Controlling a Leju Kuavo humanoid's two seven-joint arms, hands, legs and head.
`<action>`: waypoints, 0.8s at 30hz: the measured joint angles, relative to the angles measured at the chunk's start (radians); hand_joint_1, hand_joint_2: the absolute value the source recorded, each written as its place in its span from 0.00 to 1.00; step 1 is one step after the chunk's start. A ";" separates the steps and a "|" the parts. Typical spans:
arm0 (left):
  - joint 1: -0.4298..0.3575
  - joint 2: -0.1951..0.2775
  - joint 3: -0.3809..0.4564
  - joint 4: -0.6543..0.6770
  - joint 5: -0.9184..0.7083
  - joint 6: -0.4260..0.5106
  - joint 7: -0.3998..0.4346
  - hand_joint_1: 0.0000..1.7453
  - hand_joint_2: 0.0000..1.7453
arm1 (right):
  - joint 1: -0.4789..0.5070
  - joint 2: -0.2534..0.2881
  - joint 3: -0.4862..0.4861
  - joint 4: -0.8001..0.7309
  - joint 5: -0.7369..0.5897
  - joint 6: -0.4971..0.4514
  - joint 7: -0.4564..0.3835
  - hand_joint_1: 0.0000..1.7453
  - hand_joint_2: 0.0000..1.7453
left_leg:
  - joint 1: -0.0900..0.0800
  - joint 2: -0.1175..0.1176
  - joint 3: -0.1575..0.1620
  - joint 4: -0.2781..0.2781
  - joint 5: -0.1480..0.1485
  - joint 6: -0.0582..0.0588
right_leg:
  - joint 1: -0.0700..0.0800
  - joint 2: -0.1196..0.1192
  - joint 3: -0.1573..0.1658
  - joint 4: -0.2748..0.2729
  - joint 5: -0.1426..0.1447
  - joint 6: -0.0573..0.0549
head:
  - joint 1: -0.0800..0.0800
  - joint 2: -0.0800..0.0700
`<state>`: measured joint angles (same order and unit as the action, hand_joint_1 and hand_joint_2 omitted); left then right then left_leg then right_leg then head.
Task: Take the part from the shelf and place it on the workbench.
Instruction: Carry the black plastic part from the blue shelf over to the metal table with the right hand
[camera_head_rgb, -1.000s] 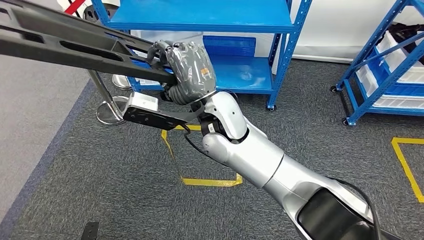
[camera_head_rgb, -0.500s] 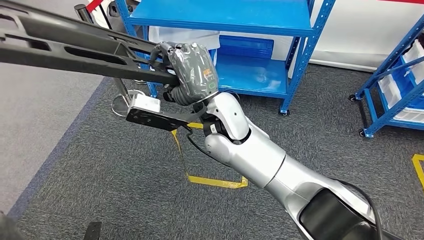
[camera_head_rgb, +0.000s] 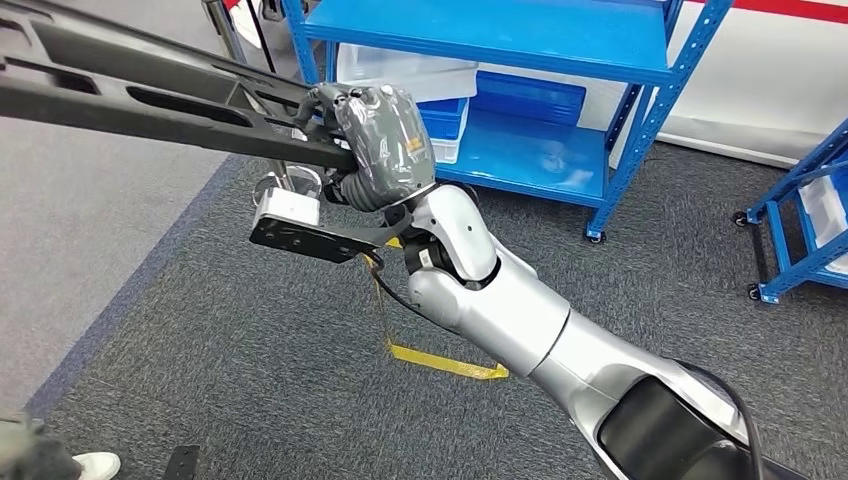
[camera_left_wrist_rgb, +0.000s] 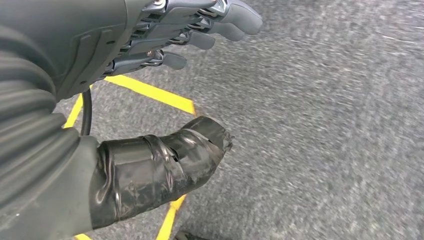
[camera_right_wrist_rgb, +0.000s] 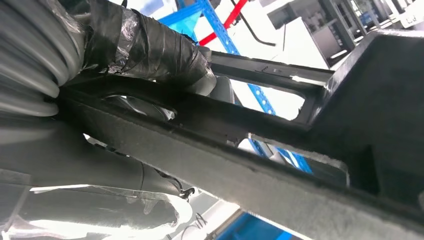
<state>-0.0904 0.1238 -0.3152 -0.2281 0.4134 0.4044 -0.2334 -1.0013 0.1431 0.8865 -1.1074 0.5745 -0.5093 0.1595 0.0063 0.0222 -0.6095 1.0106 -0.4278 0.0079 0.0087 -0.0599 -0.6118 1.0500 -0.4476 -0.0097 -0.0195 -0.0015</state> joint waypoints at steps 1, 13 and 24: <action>0.001 0.000 0.000 0.000 0.000 0.000 0.000 0.00 1.00 | -0.001 -0.001 0.000 -0.001 0.000 0.000 0.000 1.00 1.00 | 0.004 -0.006 0.003 -0.008 0.005 0.005 | -0.001 0.011 -0.007 0.015 -0.012 0.006 | 0.001 0.000; -0.001 -0.003 -0.013 0.000 -0.017 -0.011 0.000 0.00 1.00 | 0.008 -0.041 0.000 -0.024 0.050 0.009 0.048 1.00 1.00 | 0.021 -0.115 -0.024 0.020 0.005 -0.024 | -0.026 0.128 -0.008 0.013 0.001 0.022 | 0.004 0.000; 0.004 -0.003 -0.062 0.000 -0.069 -0.030 -0.031 0.00 1.00 | 0.045 -0.087 -0.010 -0.069 0.101 0.036 0.095 1.00 1.00 | 0.021 -0.018 -0.109 0.179 -0.031 -0.046 | -0.017 0.015 -0.001 -0.004 0.008 -0.017 | -0.010 0.000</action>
<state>-0.0868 0.1210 -0.3775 -0.2277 0.3442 0.3741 -0.2643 -0.9567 0.0565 0.8761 -1.1764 0.6759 -0.4733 0.2548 0.0272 0.0040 -0.7189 1.1900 -0.4592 -0.0384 -0.0085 -0.0451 -0.6133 1.0462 -0.4391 -0.0266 -0.0295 -0.0015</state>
